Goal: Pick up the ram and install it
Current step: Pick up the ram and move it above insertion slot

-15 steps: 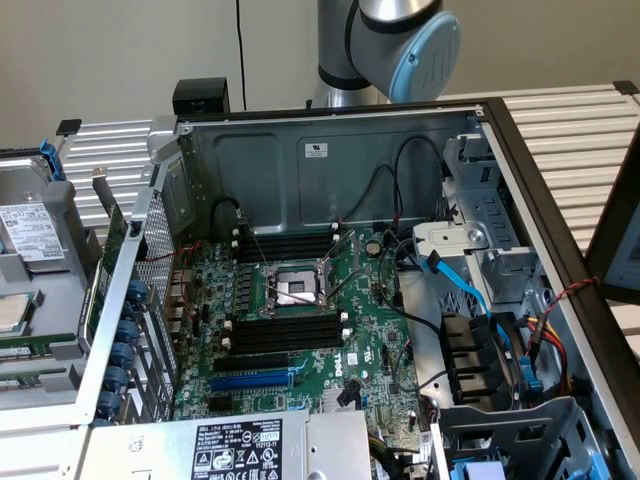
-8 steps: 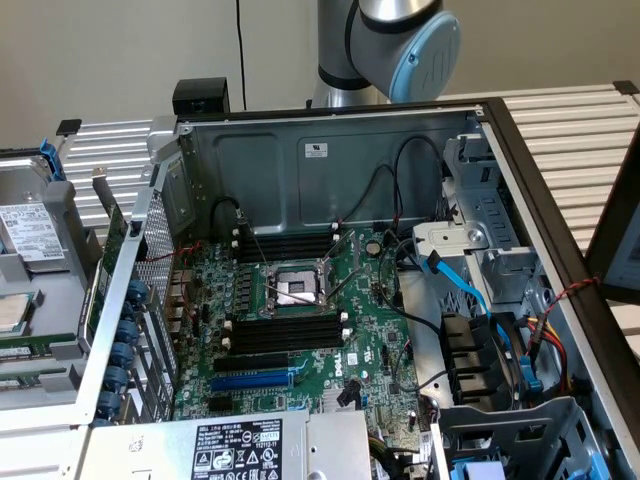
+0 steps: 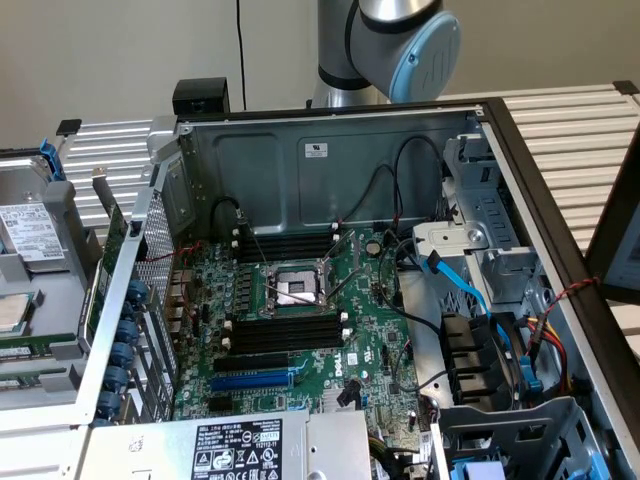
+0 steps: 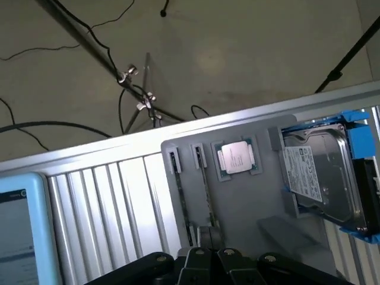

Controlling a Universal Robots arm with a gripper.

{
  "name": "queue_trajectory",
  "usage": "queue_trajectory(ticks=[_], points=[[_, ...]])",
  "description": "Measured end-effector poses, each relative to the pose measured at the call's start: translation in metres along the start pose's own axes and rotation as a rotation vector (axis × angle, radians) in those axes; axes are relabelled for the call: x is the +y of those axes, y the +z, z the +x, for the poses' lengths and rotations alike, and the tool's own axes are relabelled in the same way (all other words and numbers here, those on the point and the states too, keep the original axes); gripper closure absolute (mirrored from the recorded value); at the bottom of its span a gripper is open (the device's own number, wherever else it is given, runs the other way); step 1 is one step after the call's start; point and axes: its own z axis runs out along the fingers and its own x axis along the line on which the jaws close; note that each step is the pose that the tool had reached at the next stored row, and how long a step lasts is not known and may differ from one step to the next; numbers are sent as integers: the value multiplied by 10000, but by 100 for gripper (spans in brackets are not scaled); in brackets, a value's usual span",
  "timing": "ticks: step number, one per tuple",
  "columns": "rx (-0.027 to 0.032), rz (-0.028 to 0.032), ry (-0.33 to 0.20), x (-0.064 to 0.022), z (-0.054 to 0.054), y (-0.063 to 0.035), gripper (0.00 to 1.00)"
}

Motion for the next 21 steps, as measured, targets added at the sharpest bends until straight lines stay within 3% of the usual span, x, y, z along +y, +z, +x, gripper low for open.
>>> queue_trajectory(ticks=[7,12,14,17,19,20,21], points=[[87,-9,-1228,-1,0,22,90],[125,185,-1704,-3,1,51,89],[129,207,-1903,-3,1,73,83],[140,203,-2238,-9,1,123,64],[146,199,-2434,-14,1,157,64],[150,197,-2529,-17,1,174,58],[153,196,-2617,-18,2,193,58]])
